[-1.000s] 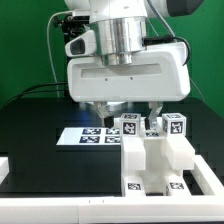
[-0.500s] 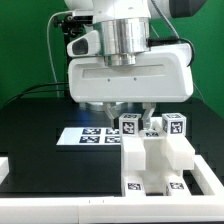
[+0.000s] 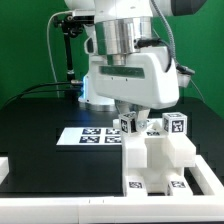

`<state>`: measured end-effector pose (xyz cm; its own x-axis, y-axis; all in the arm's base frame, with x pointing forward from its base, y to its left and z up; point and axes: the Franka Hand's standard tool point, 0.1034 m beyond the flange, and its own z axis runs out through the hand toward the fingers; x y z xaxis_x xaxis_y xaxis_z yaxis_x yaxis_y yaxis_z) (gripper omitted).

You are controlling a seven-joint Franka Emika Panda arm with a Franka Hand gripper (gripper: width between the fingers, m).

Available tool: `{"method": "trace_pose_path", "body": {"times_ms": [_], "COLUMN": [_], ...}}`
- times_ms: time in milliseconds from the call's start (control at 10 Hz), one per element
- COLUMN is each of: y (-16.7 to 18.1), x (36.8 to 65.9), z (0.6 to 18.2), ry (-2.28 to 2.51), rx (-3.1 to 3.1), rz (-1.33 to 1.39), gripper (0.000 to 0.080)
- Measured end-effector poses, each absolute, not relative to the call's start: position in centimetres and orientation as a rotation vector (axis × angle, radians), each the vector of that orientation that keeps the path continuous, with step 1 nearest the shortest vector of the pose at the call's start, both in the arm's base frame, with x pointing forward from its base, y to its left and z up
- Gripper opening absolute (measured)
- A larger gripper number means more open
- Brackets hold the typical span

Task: Assemble chair

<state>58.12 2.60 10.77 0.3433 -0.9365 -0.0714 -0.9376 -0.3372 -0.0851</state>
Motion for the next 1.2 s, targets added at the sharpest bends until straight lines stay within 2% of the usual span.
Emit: {"method": "trace_pose_path", "body": {"times_ms": [300, 600, 700, 800, 900, 1000, 1200], "y": [3.03, 2.94, 2.84, 2.73, 2.98, 3.63, 3.38], "x": [58.35, 58.45, 58.57, 58.87, 58.83, 58.39, 58.42], "z": [10.70, 10.67, 10.65, 10.76, 10.78, 10.52, 10.50], "ry": [2.171, 2.076, 1.890, 1.647, 1.394, 1.209, 1.079], "rx": [-2.108, -2.199, -2.355, -2.524, -2.674, -2.766, -2.821], "rz": [0.058, 0.037, 0.005, -0.040, -0.049, -0.027, -0.038], "gripper": [0.0265, 0.0275, 0.0463, 0.0609, 0.0609, 0.0642, 0.0648]}}
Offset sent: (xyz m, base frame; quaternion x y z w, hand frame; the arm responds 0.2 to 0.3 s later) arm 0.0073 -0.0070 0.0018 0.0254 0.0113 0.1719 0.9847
